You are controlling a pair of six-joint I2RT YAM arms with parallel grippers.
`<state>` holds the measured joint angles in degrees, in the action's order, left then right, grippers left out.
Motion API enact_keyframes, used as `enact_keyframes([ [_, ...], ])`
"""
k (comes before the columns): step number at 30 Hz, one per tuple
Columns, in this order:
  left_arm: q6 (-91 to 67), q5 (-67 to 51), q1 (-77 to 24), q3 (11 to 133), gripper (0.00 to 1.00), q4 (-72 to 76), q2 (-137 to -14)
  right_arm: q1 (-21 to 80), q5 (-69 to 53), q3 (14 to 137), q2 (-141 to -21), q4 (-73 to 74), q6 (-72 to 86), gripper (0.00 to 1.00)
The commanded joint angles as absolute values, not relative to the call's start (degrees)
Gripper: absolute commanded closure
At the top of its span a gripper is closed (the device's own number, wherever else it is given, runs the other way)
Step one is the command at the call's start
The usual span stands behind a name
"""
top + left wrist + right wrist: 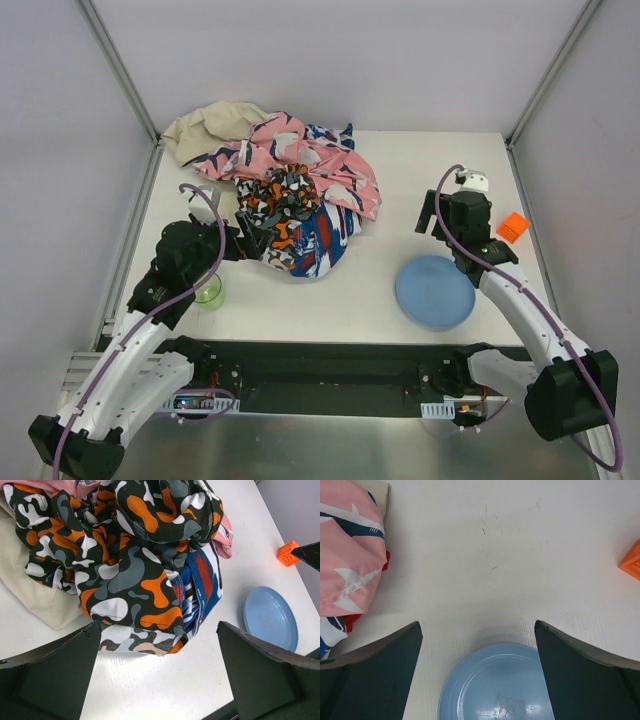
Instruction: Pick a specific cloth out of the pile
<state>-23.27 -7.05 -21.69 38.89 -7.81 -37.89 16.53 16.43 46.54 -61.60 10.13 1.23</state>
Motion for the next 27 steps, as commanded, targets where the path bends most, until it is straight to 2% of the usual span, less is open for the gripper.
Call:
enact_keyframes([
  [1, -22.5, -9.7, -21.7, 40.0, 0.01, -6.9, -39.3, 16.7, 18.6, 44.7, -58.1, 5.5, 0.4, 0.04],
  [12, -15.4, -17.3, -23.5, 47.8, 0.01, -6.6, -51.5, 16.6, 12.7, 44.2, -56.5, 0.3, -2.1, 0.04],
  [17, -9.7, -11.6, -30.7, 52.6, 0.01, -6.5, -59.7, 16.7, 12.0, 42.5, -54.5, 0.3, -1.6, 0.04],
  [27, -6.5, -10.6, -39.8, 60.4, 0.01, -6.9, -78.1, 16.7, 10.5, 39.7, -51.7, 0.3, -0.3, 0.04],
])
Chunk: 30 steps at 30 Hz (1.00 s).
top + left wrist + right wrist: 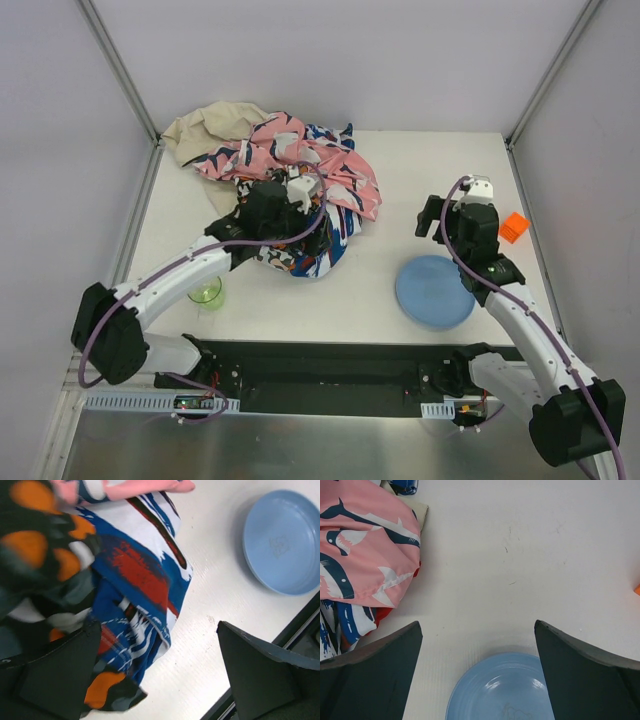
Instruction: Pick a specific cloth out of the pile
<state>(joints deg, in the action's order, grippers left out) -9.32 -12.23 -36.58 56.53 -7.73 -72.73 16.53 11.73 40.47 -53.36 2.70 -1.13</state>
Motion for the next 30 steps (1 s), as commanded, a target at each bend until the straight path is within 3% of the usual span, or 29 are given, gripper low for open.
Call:
enact_keyframes([
  [1, -6.6, -10.2, -40.7, 61.3, 0.01, -7.1, -80.0, 16.7, 9.7, 39.7, -51.8, 0.3, -0.4, 0.04],
  [16, -12.4, 21.5, -43.3, 85.8, 0.02, -22.7, -114.6, 16.6, 7.9, 38.1, -52.9, 0.3, -0.2, 0.04],
  [17, -12.6, 23.1, -43.4, 87.8, 0.15, -24.1, -115.8, 16.7, 7.7, 38.0, -52.9, 0.3, -0.2, 0.04],
  [18, -12.9, 24.7, -43.4, 89.3, 0.35, -24.9, -116.8, 16.7, 7.5, 37.8, -53.0, -1.3, -0.2, 0.04],
  [20, -13.1, 29.1, -43.4, 91.7, 0.56, -25.8, -117.7, 16.7, 6.5, 37.4, -53.3, -1.8, -0.2, 0.04],
  [21, -12.7, 31.9, -43.2, 93.1, 0.73, -26.0, -117.8, 16.7, 5.9, 37.3, -53.6, -2.3, -0.2, 0.04],
  [22, -12.5, 35.0, -42.8, 94.7, 0.98, -26.5, -117.9, 16.6, 5.3, 37.4, -54.0, -2.5, -0.2, 0.04],
  [26, -10.1, 42.3, -39.6, 100.5, 1.0, -26.5, -116.0, 16.7, 3.1, 38.1, -56.9, -3.9, -0.8, 0.04],
  [30, -8.1, 42.3, -33.9, 106.7, 1.0, -26.5, -113.5, 16.8, -3.8, 39.5, -62.3, -8.4, 3.2, 0.04],
])
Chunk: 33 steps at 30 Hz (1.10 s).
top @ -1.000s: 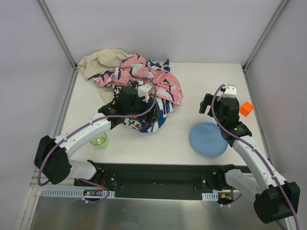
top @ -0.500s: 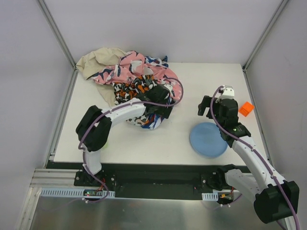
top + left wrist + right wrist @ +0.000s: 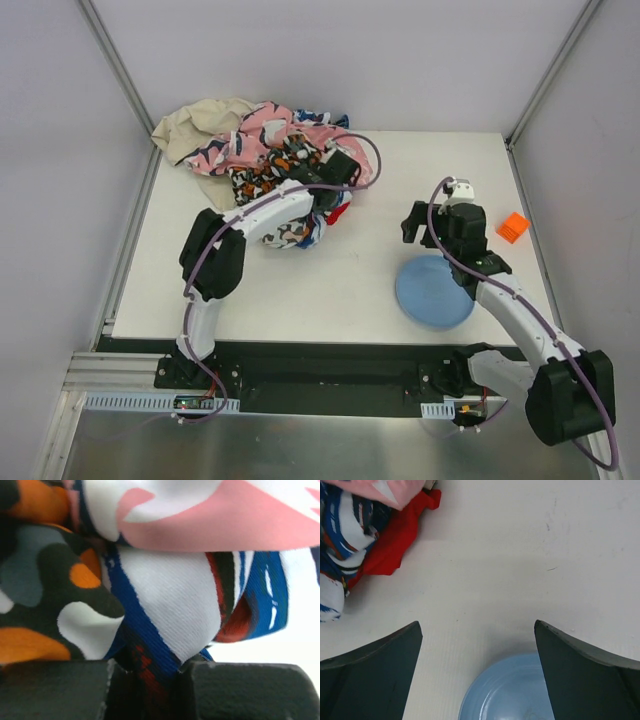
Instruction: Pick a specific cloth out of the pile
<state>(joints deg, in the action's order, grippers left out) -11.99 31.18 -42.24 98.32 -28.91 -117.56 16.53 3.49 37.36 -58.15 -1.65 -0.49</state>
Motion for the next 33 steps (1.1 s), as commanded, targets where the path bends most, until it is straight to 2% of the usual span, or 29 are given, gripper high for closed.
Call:
enact_keyframes([
  [1, -7.7, 41.1, -32.4, 107.9, 1.0, -26.5, -113.1, 16.9, -5.0, 40.1, -64.4, -9.7, 4.6, 0.04],
  [7, -5.6, 37.3, -24.9, 114.5, 1.0, -26.5, -113.5, 17.8, -9.7, 48.5, -80.4, -16.9, 13.4, 0.04],
  [14, -6.4, 32.6, -21.4, 113.7, 1.0, -26.5, -113.0, 25.5, -10.7, 66.9, -103.7, -18.6, 24.3, 0.04],
  [20, -7.9, 29.3, -19.2, 112.1, 1.0, -26.6, -113.1, 33.0, -6.0, 81.0, -116.8, -10.9, 19.7, 0.04],
  [22, -8.6, 28.0, -18.5, 111.4, 1.0, -26.6, -112.9, 34.4, -5.5, 85.0, -120.5, -7.6, 18.4, 0.01],
  [24, -9.6, 26.6, -17.8, 110.4, 1.0, -26.7, -112.7, 35.2, -4.6, 88.5, -123.5, -4.2, 17.4, 0.07],
  [27, -11.2, 24.9, -16.7, 108.6, 1.0, -26.6, -112.2, 36.4, -1.8, 92.0, -126.7, -2.0, 15.0, 0.21],
  [30, -12.9, 23.6, -15.8, 106.6, 1.0, -26.6, -111.5, 37.5, 2.5, 96.2, -129.0, 2.3, 13.5, 0.47],
  [33, -14.2, 22.4, -14.9, 105.0, 1.0, -26.6, -110.7, 37.9, 2.9, 98.4, -128.1, 4.6, 12.0, 0.82],
])
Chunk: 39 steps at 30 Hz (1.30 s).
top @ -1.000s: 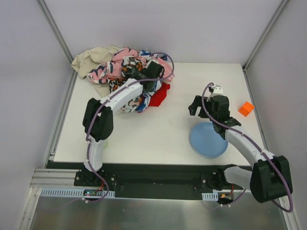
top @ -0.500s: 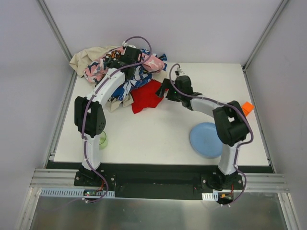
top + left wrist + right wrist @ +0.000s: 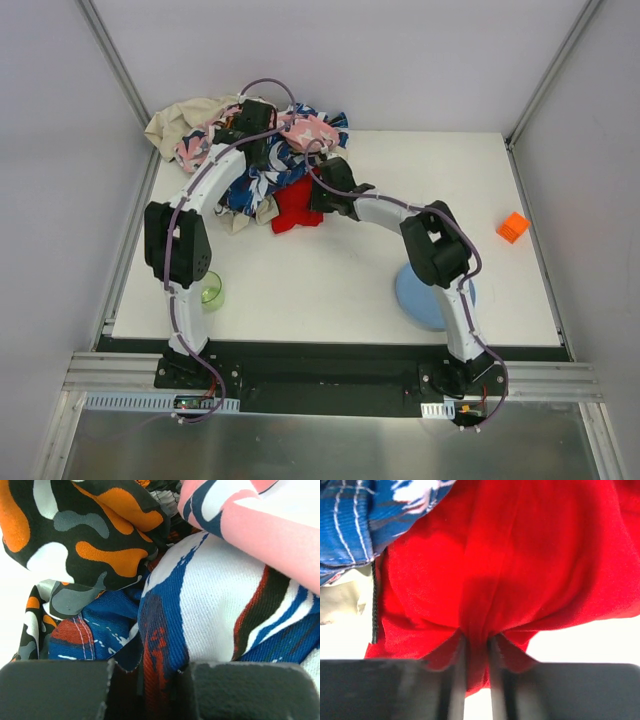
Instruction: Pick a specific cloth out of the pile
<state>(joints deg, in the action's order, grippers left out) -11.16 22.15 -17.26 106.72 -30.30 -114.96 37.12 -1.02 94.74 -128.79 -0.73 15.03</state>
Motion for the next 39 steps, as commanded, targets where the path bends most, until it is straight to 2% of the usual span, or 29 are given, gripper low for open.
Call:
enact_keyframes([
  [1, -14.6, 22.2, -14.7, 104.2, 1.0, -26.7, -110.3, 37.9, 3.6, 97.6, -125.7, 3.7, 11.1, 0.9],
  [2, -14.9, 21.8, -14.5, 103.4, 1.0, -26.7, -109.9, 37.9, 4.8, 95.4, -122.6, 1.9, 9.5, 0.98],
  [3, -15.3, 21.3, -14.3, 103.0, 1.0, -26.6, -109.5, 37.8, 6.4, 93.8, -119.8, 0.6, 7.8, 0.99],
  [8, -18.4, 16.0, -14.2, 97.1, 1.0, -26.5, -107.1, 36.0, 12.0, 90.7, -105.4, 0.3, -1.1, 0.99],
  [10, -20.3, 14.8, -14.2, 95.2, 0.97, -26.4, -106.7, 34.3, 12.3, 89.0, -100.2, 0.3, -2.5, 0.99],
  [14, -22.9, 10.9, -14.2, 92.0, 0.98, -26.2, -107.5, 29.6, 12.7, 87.8, -92.1, -1.5, -5.0, 0.99],
  [20, -27.0, 0.6, -14.3, 84.0, 1.0, -22.9, -106.9, 20.4, 14.2, 91.7, -90.2, 1.7, -8.3, 0.99],
  [26, -29.5, -3.2, -14.7, 75.0, 1.0, -18.6, -103.7, 11.6, 12.0, 92.7, -92.4, 3.4, -5.6, 0.99],
  [27, -29.4, -4.0, -14.8, 74.4, 0.96, -18.5, -103.3, 10.3, 11.1, 93.2, -93.3, 3.6, -4.7, 0.99],
  [29, -28.7, -5.3, -15.1, 73.8, 0.74, -18.5, -102.0, 7.5, 9.5, 93.4, -95.5, 4.2, -2.7, 0.99],
  [32, -27.4, -6.3, -16.0, 73.1, 0.38, -18.5, -97.9, 4.3, 7.7, 93.4, -99.9, 4.7, -0.4, 0.99],
  [33, -26.9, -7.0, -16.3, 72.9, 0.3, -18.5, -96.3, 3.6, 7.1, 93.7, -101.4, 5.6, -0.2, 0.99],
  [34, -26.5, -7.8, -16.8, 72.6, 0.15, -18.5, -94.2, 3.1, 6.3, 94.0, -103.2, 6.6, -0.3, 0.99],
  [35, -26.1, -8.5, -17.3, 72.2, 0.01, -18.5, -91.9, 2.6, 5.7, 94.3, -104.9, 7.6, 1.6, 0.94],
  [37, -24.8, -9.4, -18.7, 71.4, 0.01, -18.5, -87.1, 1.9, 4.0, 94.5, -107.7, 10.1, 2.9, 0.74],
  [38, -23.7, -9.7, -19.4, 70.8, 0.01, -18.5, -84.8, 1.5, 2.1, 94.0, -108.4, 10.5, 3.6, 0.59],
  [39, -23.1, -9.6, -20.0, 70.0, 0.01, -18.5, -81.9, 1.1, 0.6, 93.1, -108.7, 10.4, 4.2, 0.51],
])
